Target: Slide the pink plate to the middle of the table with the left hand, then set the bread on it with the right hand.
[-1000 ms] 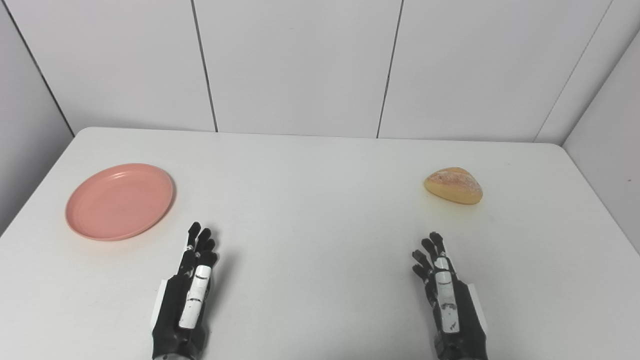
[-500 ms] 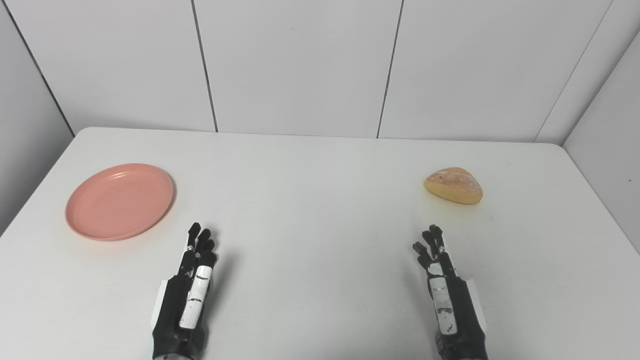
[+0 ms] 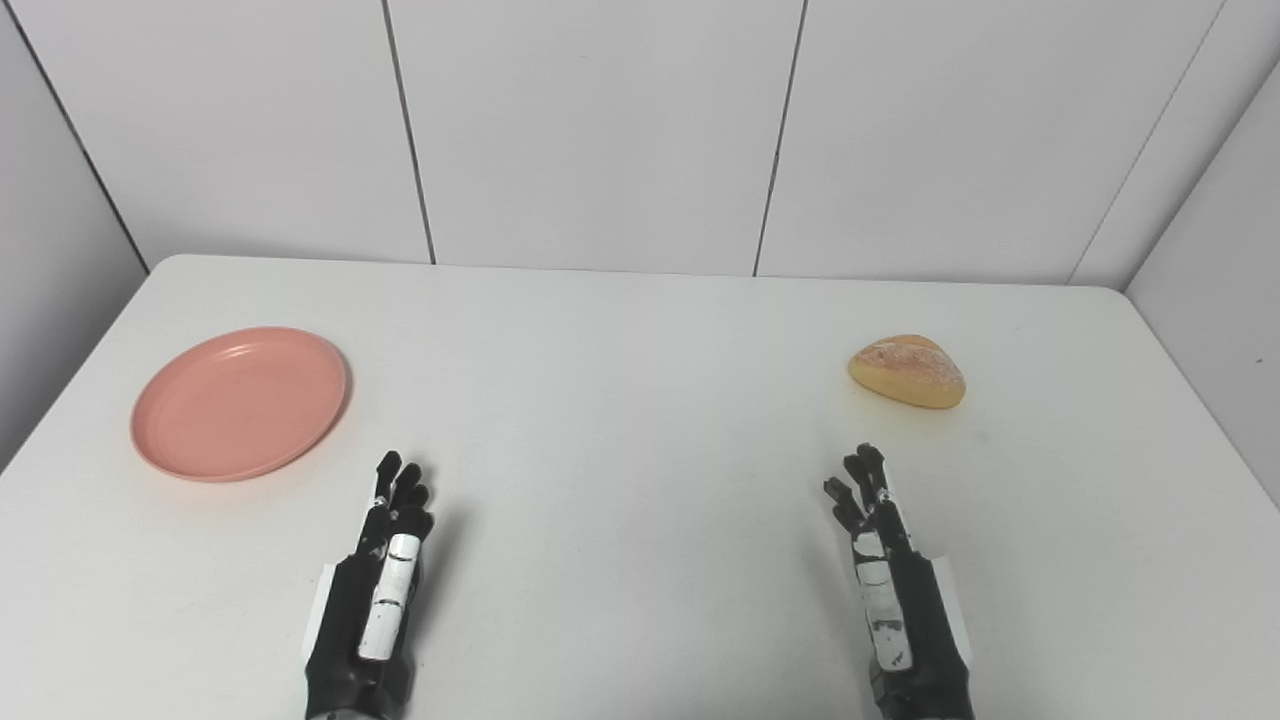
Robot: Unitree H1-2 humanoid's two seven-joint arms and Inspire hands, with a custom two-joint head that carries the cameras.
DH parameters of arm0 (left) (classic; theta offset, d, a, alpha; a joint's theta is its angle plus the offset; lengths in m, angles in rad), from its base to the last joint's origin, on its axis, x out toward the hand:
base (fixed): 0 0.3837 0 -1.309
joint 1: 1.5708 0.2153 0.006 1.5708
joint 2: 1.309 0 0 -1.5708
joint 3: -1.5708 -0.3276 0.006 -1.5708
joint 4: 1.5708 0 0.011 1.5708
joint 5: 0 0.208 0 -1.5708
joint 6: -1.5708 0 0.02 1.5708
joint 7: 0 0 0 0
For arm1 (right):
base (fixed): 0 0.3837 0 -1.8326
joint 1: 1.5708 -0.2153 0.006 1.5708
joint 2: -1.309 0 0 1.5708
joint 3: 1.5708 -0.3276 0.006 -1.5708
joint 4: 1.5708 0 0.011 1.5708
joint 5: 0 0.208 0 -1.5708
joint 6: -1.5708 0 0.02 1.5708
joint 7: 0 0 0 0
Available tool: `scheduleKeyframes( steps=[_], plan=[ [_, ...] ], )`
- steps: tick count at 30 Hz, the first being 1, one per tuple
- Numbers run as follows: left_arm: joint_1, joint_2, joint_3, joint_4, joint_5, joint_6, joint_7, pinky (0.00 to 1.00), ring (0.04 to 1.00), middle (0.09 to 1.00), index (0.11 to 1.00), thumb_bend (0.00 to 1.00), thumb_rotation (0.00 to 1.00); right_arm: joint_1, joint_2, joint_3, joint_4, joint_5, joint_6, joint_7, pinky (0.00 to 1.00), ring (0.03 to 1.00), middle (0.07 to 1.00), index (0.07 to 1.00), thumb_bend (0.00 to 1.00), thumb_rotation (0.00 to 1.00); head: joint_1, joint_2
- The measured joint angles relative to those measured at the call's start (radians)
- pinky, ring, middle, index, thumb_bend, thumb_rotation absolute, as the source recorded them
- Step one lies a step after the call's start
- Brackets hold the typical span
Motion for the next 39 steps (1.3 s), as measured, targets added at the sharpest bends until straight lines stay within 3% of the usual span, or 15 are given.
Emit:
scheduleKeyframes(
  steps=[6, 18, 25, 27, 33, 37, 39],
  plan=[
    [0.0, 0.0, 0.001, 0.001, 0.002, -0.01, 0.0, 1.0, 0.998, 1.0, 0.984, 0.65, 0.88, -0.001, 0.001, 0.001, 0.0, -0.002, 0.0, 0.0, 0.97, 0.931, 0.971, 0.981, 0.88, 1.0, -0.006, 0.002],
    [0.0, 0.001, 0.001, 0.006, 0.001, -0.01, 0.0, 1.0, 1.0, 1.0, 0.971, 0.64, 0.86, -0.001, 0.013, -0.001, -0.003, 0.026, 0.031, 0.001, 0.97, 0.944, 0.976, 0.983, 0.85, 1.0, 0.021, -0.009],
    [0.0, -0.008, -0.018, 0.041, 0.023, -0.047, 0.005, 1.0, 0.989, 0.99, 0.943, 0.68, 0.82, -0.002, -0.016, -0.021, 0.001, 0.067, 0.03, 0.02, 0.99, 0.952, 0.985, 0.991, 0.83, 1.0, 0.112, -0.051],
    [0.0, -0.016, -0.033, 0.05, 0.029, -0.06, 0.011, 1.0, 0.98, 0.984, 0.937, 0.67, 0.82, -0.002, -0.034, -0.029, 0.014, 0.077, 0.029, 0.025, 0.99, 0.949, 0.99, 0.99, 0.82, 1.0, 0.162, -0.081],
    [-0.002, -0.065, -0.064, 0.088, 0.084, -0.119, 0.026, 1.0, 0.958, 0.97, 0.936, 0.66, 0.84, -0.006, -0.074, -0.051, 0.059, 0.114, 0.004, 0.05, 0.99, 0.947, 0.995, 0.993, 0.81, 1.0, 0.206, -0.115],
    [-0.007, -0.087, -0.072, 0.111, 0.114, -0.146, 0.044, 1.0, 0.96, 0.977, 0.947, 0.65, 0.86, -0.011, -0.087, -0.059, 0.083, 0.135, -0.032, 0.064, 0.99, 0.943, 0.996, 0.993, 0.8, 1.0, 0.248, -0.162],
    [-0.008, -0.088, -0.081, 0.121, 0.131, -0.163, 0.045, 1.0, 0.964, 0.981, 0.959, 0.63, 0.87, -0.013, -0.091, -0.062, 0.09, 0.147, -0.039, 0.07, 0.99, 0.943, 0.996, 0.991, 0.8, 1.0, 0.249, -0.163]
  ],
)
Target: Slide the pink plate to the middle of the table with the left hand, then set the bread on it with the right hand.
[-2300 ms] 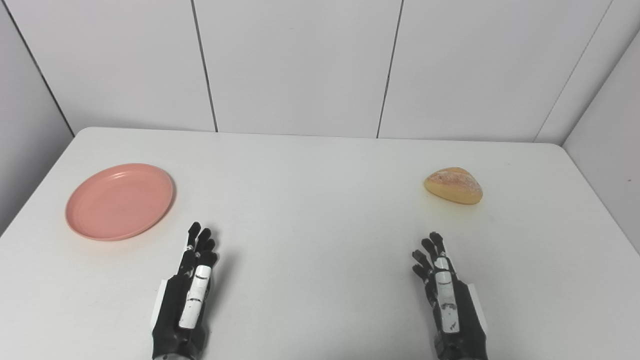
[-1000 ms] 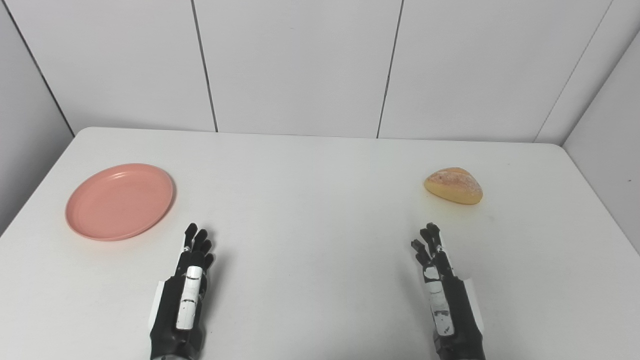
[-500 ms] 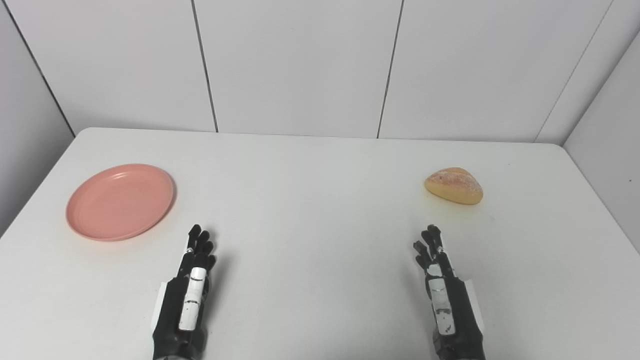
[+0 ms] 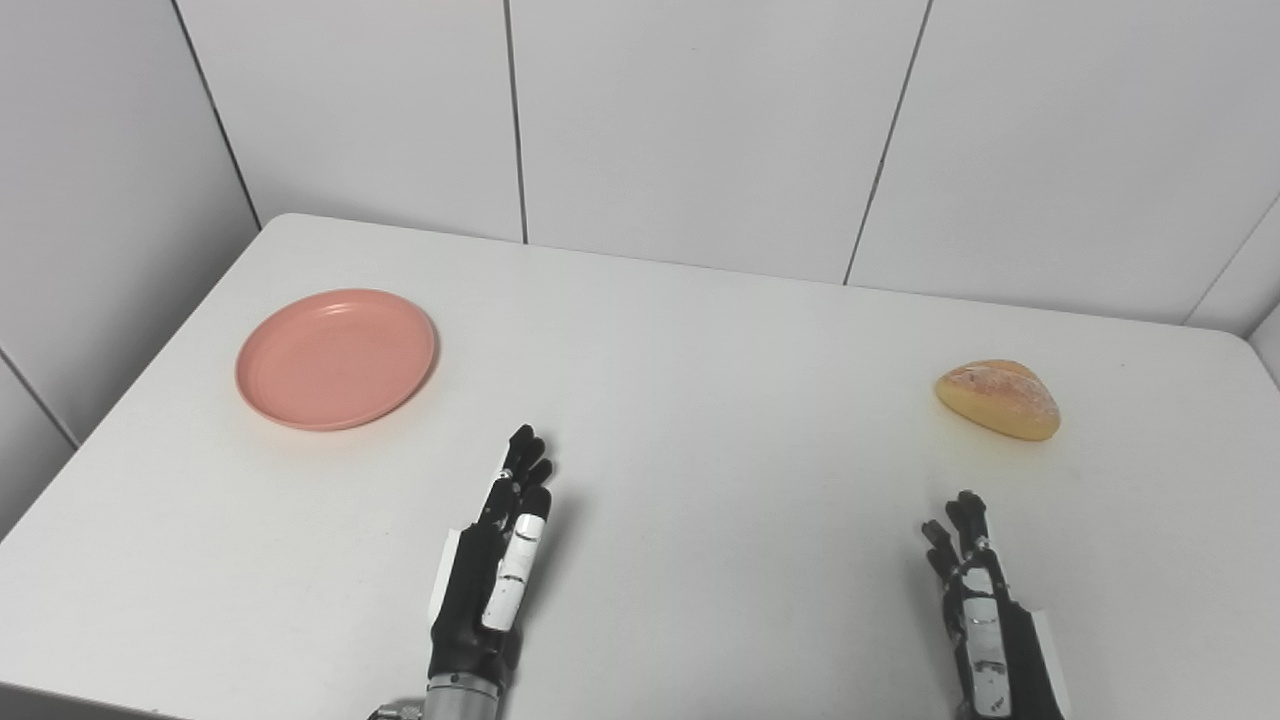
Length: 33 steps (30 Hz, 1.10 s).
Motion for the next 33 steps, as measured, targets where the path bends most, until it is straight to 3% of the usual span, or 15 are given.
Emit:
scheduleKeyframes(
  steps=[3, 7, 20, 25, 33],
  plan=[
    [-0.001, -0.002, -0.004, 0.013, 0.005, -0.018, 0.002, 1.0, 0.976, 0.988, 0.98, 0.62, 0.87, 0.0, -0.002, -0.006, 0.012, 0.009, -0.016, 0.006, 0.99, 0.943, 0.999, 0.996, 0.8, 1.0, 0.028, -0.034],
    [-0.001, -0.011, -0.01, 0.027, 0.01, -0.041, 0.006, 1.0, 0.977, 0.986, 0.979, 0.63, 0.88, 0.0, -0.012, -0.009, 0.029, 0.017, -0.049, 0.018, 0.99, 0.945, 0.999, 0.993, 0.8, 1.0, 0.037, -0.043],
    [0.001, -0.022, -0.015, 0.042, 0.026, -0.072, 0.013, 1.0, 0.971, 0.984, 0.983, 0.57, 0.91, 0.003, -0.015, -0.011, 0.037, 0.01, -0.067, 0.021, 0.98, 0.942, 0.992, 0.979, 0.82, 1.0, 0.035, -0.06],
    [0.001, -0.022, -0.016, 0.053, 0.026, -0.087, 0.013, 1.0, 0.969, 0.978, 0.98, 0.55, 0.91, 0.003, -0.015, -0.013, 0.05, 0.014, -0.086, 0.025, 0.97, 0.939, 0.989, 0.979, 0.8, 1.0, 0.041, -0.09],
    [0.0, -0.024, -0.016, 0.065, 0.026, -0.106, 0.013, 1.0, 0.973, 0.981, 0.98, 0.59, 0.91, 0.002, -0.016, -0.015, 0.062, 0.014, -0.105, 0.028, 0.96, 0.93, 0.984, 0.973, 0.83, 1.0, 0.041, -0.106]
  ],
)
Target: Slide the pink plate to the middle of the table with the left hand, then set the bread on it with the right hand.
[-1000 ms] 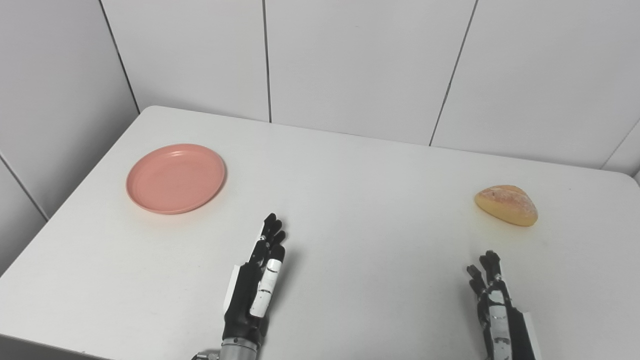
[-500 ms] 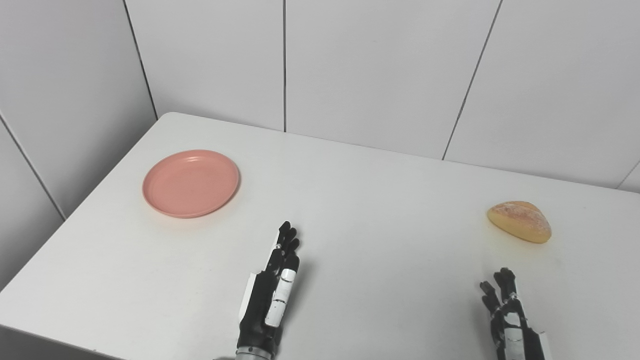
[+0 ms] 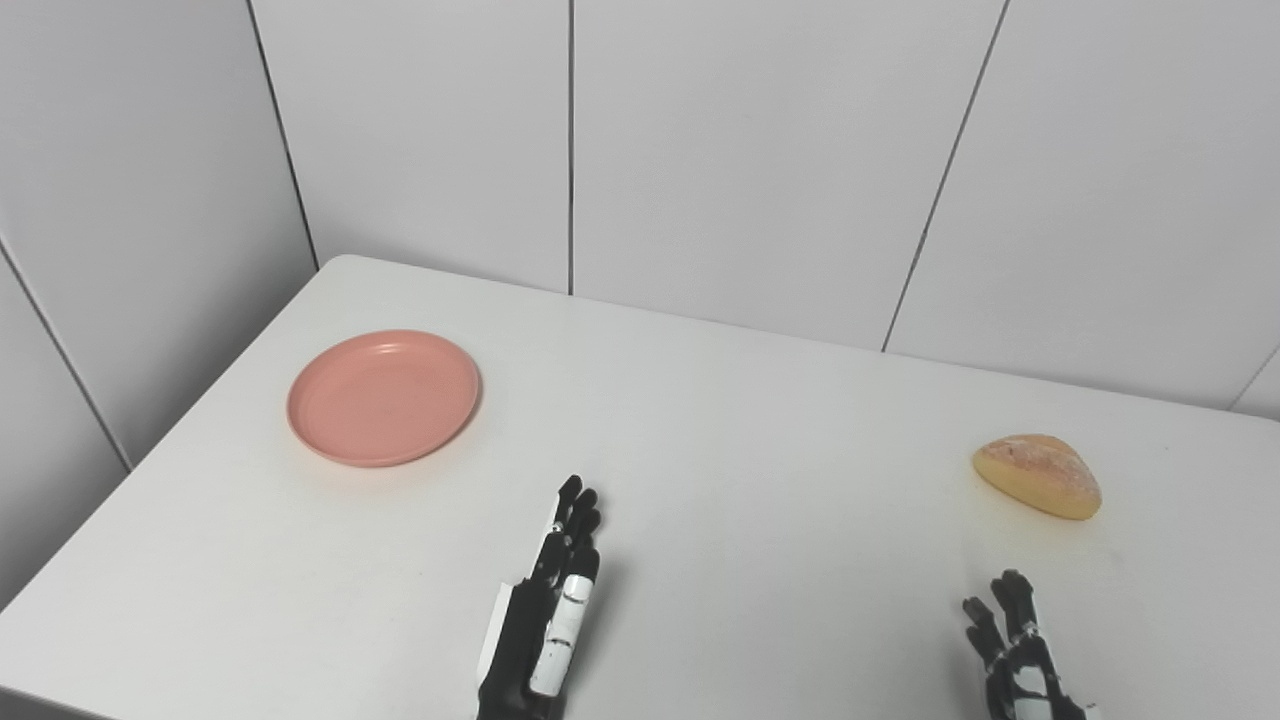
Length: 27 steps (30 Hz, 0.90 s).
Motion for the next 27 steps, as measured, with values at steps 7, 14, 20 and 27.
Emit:
scheduleKeyframes(
  steps=[7, 14, 20, 27],
  plan=[
    [-0.002, -0.001, -0.001, 0.022, 0.003, -0.028, 0.0, 1.0, 0.973, 0.979, 0.98, 0.56, 0.91, -0.002, -0.004, 0.0, 0.012, 0.006, -0.007, 0.007, 0.97, 0.939, 0.99, 0.971, 0.83, 1.0, -0.003, -0.014],
    [-0.002, -0.002, -0.001, 0.029, 0.003, -0.045, 0.0, 0.99, 0.968, 0.98, 0.977, 0.56, 0.91, -0.004, -0.006, 0.0, 0.022, 0.014, -0.015, 0.013, 0.96, 0.933, 0.984, 0.958, 0.84, 1.0, -0.006, -0.009],
    [-0.002, -0.002, 0.0, 0.022, -0.005, -0.033, 0.0, 1.0, 0.949, 0.968, 0.976, 0.62, 0.9, -0.004, -0.005, 0.0, 0.021, 0.014, -0.015, 0.013, 0.97, 0.938, 0.984, 0.952, 0.83, 1.0, -0.018, 0.005],
    [-0.029, 0.03, -0.003, -0.084, -0.034, 0.199, -0.035, 1.0, 0.944, 0.943, 0.943, 0.87, 0.9, -0.006, 0.0, 0.004, 0.017, 0.014, -0.015, 0.013, 0.96, 0.935, 0.981, 0.956, 0.81, 1.0, -0.023, 0.008]
  ],
)
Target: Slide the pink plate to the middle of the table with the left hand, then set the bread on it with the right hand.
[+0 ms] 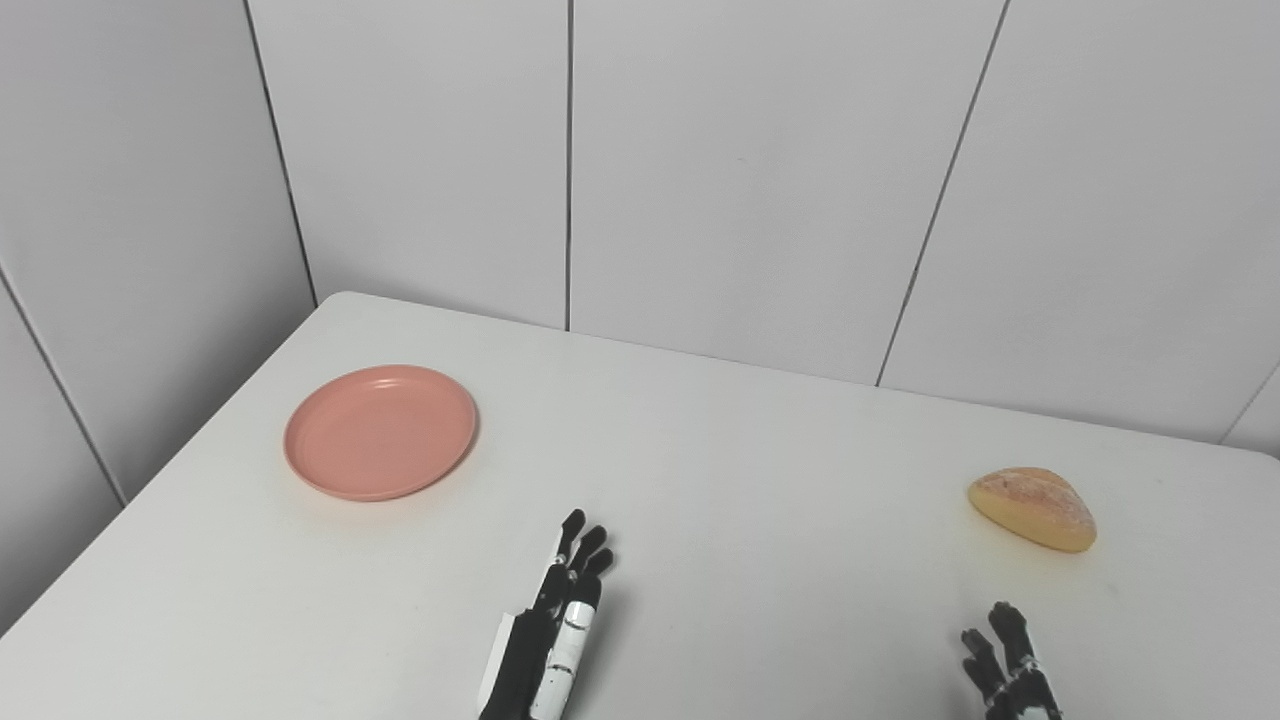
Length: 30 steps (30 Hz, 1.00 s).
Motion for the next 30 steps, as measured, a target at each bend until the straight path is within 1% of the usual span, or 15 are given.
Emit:
scheduleKeyframes(
  steps=[4, 8, 10, 11, 16, 19, 20, 21, 22, 23, 26, 28, 30],
  plan=[
    [-0.039, 0.017, 0.013, -0.064, -0.021, 0.075, -0.008, 1.0, 0.949, 0.948, 0.946, 0.91, 0.9, 0.0, 0.002, 0.0, -0.001, 0.003, 0.0, 0.0, 0.95, 0.931, 0.979, 0.956, 0.81, 1.0, -0.005, -0.002],
    [-0.088, 0.062, 0.031, -0.118, -0.037, 0.155, -0.029, 1.0, 0.955, 0.963, 0.959, 0.92, 0.89, -0.001, 0.002, 0.0, 0.0, 0.002, 0.0, 0.0, 0.94, 0.923, 0.973, 0.955, 0.81, 1.0, -0.006, -0.005],
    [-0.117, 0.085, 0.048, -0.143, -0.058, 0.208, -0.037, 1.0, 0.956, 0.974, 0.958, 0.92, 0.88, -0.001, 0.002, 0.0, 0.0, 0.002, 0.0, 0.0, 0.94, 0.921, 0.97, 0.955, 0.81, 1.0, -0.006, -0.006],
    [-0.143, 0.106, 0.061, -0.156, -0.069, 0.238, -0.046, 1.0, 0.956, 0.975, 0.957, 0.92, 0.88, -0.001, 0.002, 0.0, 0.0, 0.002, 0.0, 0.0, 0.94, 0.921, 0.97, 0.956, 0.81, 1.0, -0.006, -0.006],
    [-0.24, 0.174, 0.104, -0.204, -0.121, 0.334, -0.064, 1.0, 0.964, 0.977, 0.95, 0.94, 0.9, -0.001, 0.002, 0.0, 0.001, 0.002, 0.0, 0.0, 0.93, 0.918, 0.966, 0.952, 0.8, 1.0, -0.005, -0.012],
    [-0.294, 0.22, 0.121, -0.212, -0.153, 0.383, -0.086, 0.97, 0.938, 0.946, 0.934, 0.96, 0.9, -0.001, 0.002, 0.0, 0.001, 0.007, 0.0, 0.0, 0.93, 0.913, 0.961, 0.947, 0.8, 1.0, 0.001, -0.015],
    [-0.311, 0.237, 0.127, -0.211, -0.156, 0.389, -0.093, 0.94, 0.92, 0.93, 0.91, 0.97, 0.91, -0.001, 0.003, 0.0, 0.001, 0.009, 0.0, 0.0, 0.93, 0.913, 0.96, 0.945, 0.81, 1.0, 0.002, -0.015],
    [-0.325, 0.254, 0.134, -0.21, -0.164, 0.391, -0.102, 0.92, 0.914, 0.925, 0.902, 0.97, 0.91, -0.001, 0.003, 0.0, 0.001, 0.009, 0.0, 0.0, 0.93, 0.913, 0.959, 0.945, 0.81, 1.0, 0.002, -0.015],
    [-0.337, 0.269, 0.141, -0.209, -0.168, 0.393, -0.109, 0.85, 0.889, 0.904, 0.878, 0.98, 0.92, -0.001, 0.003, 0.0, 0.001, 0.01, 0.0, 0.0, 0.93, 0.913, 0.959, 0.945, 0.81, 1.0, 0.005, -0.017],
    [-0.353, 0.289, 0.148, -0.204, -0.171, 0.398, -0.119, 0.82, 0.88, 0.898, 0.869, 0.98, 0.92, -0.001, 0.003, 0.0, 0.001, 0.011, 0.0, 0.0, 0.93, 0.913, 0.959, 0.945, 0.81, 1.0, 0.005, -0.017],
    [-0.393, 0.349, 0.175, -0.169, -0.194, 0.402, -0.15, 0.86, 0.892, 0.901, 0.883, 0.98, 0.91, -0.001, 0.003, 0.0, 0.001, 0.011, 0.0, 0.0, 0.93, 0.914, 0.958, 0.943, 0.8, 1.0, 0.006, -0.02],
    [-0.422, 0.383, 0.205, -0.113, -0.216, 0.4, -0.176, 0.9, 0.911, 0.902, 0.896, 0.97, 0.92, -0.001, 0.003, 0.0, 0.002, 0.012, 0.0, 0.0, 0.93, 0.912, 0.954, 0.939, 0.81, 1.0, 0.008, -0.02],
    [-0.438, 0.408, 0.232, -0.061, -0.233, 0.372, -0.189, 0.92, 0.919, 0.908, 0.909, 0.97, 0.92, -0.001, 0.003, 0.0, 0.002, 0.013, 0.0, 0.0, 0.92, 0.912, 0.953, 0.939, 0.81, 1.0, 0.008, -0.02]
  ],
)
